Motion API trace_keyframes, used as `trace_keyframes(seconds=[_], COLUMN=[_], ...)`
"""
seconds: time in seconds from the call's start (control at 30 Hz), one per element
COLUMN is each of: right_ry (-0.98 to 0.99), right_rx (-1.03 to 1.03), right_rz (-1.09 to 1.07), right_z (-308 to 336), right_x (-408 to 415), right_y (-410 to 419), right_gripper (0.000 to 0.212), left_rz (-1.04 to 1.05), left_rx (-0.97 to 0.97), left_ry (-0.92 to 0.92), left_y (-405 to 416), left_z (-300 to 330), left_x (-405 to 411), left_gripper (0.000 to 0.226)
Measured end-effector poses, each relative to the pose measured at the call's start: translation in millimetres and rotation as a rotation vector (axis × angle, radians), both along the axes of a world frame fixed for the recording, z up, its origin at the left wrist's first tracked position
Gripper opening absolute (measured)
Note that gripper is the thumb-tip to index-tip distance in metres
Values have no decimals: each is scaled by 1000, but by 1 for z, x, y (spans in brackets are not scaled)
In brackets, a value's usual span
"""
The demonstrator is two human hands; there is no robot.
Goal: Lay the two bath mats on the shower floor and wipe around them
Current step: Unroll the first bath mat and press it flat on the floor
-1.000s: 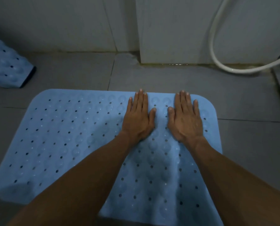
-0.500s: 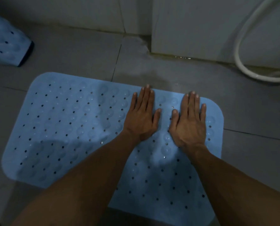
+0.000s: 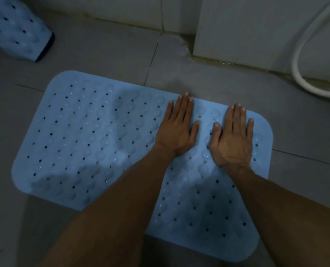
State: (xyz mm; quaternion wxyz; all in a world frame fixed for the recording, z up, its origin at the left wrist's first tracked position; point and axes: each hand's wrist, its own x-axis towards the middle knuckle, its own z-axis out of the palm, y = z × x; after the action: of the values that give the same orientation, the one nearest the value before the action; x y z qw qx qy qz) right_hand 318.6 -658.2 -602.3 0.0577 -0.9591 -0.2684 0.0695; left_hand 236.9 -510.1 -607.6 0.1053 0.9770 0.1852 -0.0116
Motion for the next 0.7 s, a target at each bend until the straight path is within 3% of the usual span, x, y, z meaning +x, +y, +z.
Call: trace_keyframes(seconds=[0.27, 0.47, 0.57, 0.7], right_ry=[-15, 53, 130, 77], right_rx=[36, -57, -64, 11], right_rz=[1, -10, -79, -52], right_z=[-2, 3, 11, 7], right_x=[0, 0, -19, -109], right_y=[-4, 3, 8, 23], right_gripper=[66, 69, 69, 68], left_rz=[2, -61, -135, -115], left_rx=[-22, -387, -239, -17], left_ry=[-55, -102, -78, -108], left_y=[-1, 17, 27, 51], left_z=[-5, 11, 12, -1], left_x=[-2, -19, -66, -144], left_gripper=[69, 62, 60, 63])
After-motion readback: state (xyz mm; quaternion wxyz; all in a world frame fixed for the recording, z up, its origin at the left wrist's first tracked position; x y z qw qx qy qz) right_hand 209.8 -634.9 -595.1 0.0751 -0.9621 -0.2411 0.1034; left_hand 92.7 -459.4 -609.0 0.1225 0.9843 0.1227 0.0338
